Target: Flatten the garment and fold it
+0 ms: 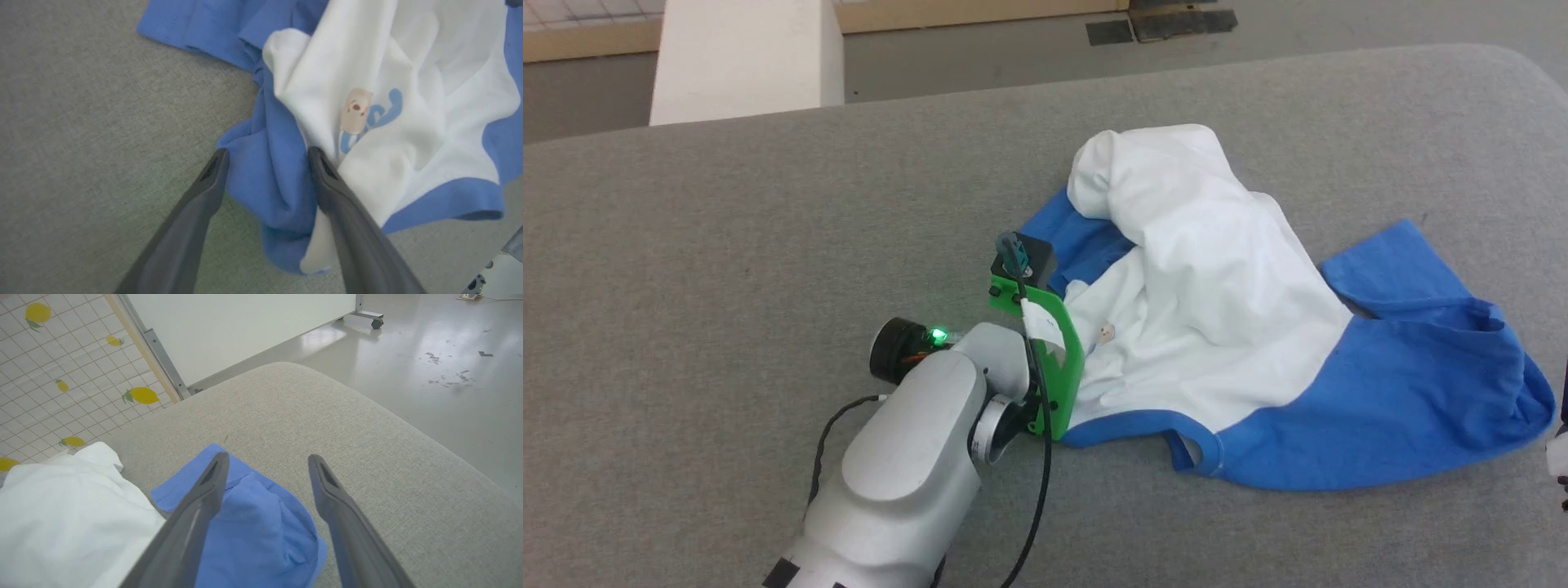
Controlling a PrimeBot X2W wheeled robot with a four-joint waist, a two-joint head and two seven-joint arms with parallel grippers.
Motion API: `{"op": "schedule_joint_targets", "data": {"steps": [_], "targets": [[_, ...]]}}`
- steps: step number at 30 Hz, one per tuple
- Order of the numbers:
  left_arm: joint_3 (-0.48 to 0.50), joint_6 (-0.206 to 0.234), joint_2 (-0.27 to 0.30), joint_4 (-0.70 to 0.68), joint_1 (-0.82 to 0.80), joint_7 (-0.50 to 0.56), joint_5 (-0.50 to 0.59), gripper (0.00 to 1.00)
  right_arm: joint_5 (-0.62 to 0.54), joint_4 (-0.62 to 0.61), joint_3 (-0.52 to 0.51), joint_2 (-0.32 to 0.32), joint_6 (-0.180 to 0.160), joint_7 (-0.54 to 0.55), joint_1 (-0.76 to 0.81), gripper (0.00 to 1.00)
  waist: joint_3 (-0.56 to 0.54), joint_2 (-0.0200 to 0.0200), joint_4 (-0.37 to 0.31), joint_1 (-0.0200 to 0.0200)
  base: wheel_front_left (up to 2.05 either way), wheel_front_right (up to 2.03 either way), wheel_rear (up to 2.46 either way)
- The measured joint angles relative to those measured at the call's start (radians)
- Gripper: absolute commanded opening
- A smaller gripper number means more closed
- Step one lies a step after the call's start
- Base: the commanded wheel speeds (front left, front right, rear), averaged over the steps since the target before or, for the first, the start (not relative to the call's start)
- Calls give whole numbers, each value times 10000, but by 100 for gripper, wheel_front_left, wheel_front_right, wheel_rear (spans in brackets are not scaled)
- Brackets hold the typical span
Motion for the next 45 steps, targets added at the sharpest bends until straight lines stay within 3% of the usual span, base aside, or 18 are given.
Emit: {"op": "schedule_joint_targets", "data": {"steps": [1, 2, 3, 9, 16, 17, 18, 23, 26, 28, 29, 30, 31, 33, 37, 41, 45], "targets": [[-2, 31, -2, 121, -13, 73, -6, 100, 17, 33, -6, 0, 0, -46, 25, 100, 47, 0, -51, 0, 0, 0, 0], [-8, 31, 0, 230, -20, 77, -6, 41, 33, 75, -10, 0, 0, -92, 47, 100, 99, 0, -108, 0, 0, 0, 0], [23, 33, -2, 301, -24, 69, -48, 0, 40, 109, -17, 2, 0, -130, 60, 100, 144, 0, -161, 0, 0, 0, 0], [265, 96, -21, 286, -93, -552, -587, 0, 33, 255, -44, -2, -2, -226, 79, 100, 311, 0, -158, 0, 0, 0, 0], [1852, 855, -40, -763, -294, -2516, -1503, 0, -84, 249, 146, -2, 0, -215, 119, 100, 146, 0, 360, 0, 0, 0, 0], [2132, 986, 2, -959, -294, -2719, -1630, 0, -144, 213, 186, 0, 0, -198, 128, 100, 108, 0, 474, 0, 0, 0, 0], [2824, 1442, 272, -1471, -105, -2964, -1810, 0, -190, 105, 347, -2, 0, -115, 151, 100, -14, 0, 812, 0, 0, 0, 0], [4010, 2485, 1034, -1875, 1424, -2987, -2211, 0, -203, -6, 794, 0, 0, -4, 197, 100, -200, 0, 1375, 0, 0, 0, 0], [4656, 3001, 1097, -2025, 2819, -2899, -2654, 0, -199, -59, 1070, 2, 0, 21, 239, 100, -290, 0, 1714, 0, 0, 0, 0], [4811, 3057, 974, -2161, 3365, -2888, -2949, 0, -180, -75, 1177, 2, 0, 38, 244, 100, -315, 0, 1863, 0, 0, 0, 0], [4857, 3055, 907, -2240, 3527, -2892, -3032, 5, -153, -82, 1206, 8, 0, 44, 248, 100, -319, 0, 1924, 0, 0, 0, 0], [4932, 3037, 786, -2378, 3649, -2959, -3149, 66, -138, -84, 1220, 6, 0, 46, 253, 100, -318, 0, 1994, 0, 0, 0, 0], [5016, 2980, 673, -2527, 3703, -3129, -3304, 100, -138, -86, 1241, 4, 0, 46, 264, 100, -316, 0, 2058, 0, 0, 0, 0], [5139, 2798, 617, -2842, 3707, -3473, -3434, 100, -138, -90, 1287, 4, 0, 48, 297, 100, -316, 0, 2156, 0, 0, 0, 0], [5549, 2023, 662, -3871, 3596, -5172, -3308, 100, -169, -163, 1490, 6, 0, 77, 304, 100, -379, 0, 2268, 0, 0, 0, 0], [5534, 1231, 1089, -4502, 3568, -7442, -2113, 100, -288, -276, 1864, -2, 0, 303, 304, 100, -470, 0, 2266, 0, 0, 0, 0], [5237, 995, 1377, -4383, 3866, -9099, -782, 100, -725, -291, 2481, -4, 0, 1152, 295, 100, -426, 0, 2255, 0, 0, 0, 0]]}}
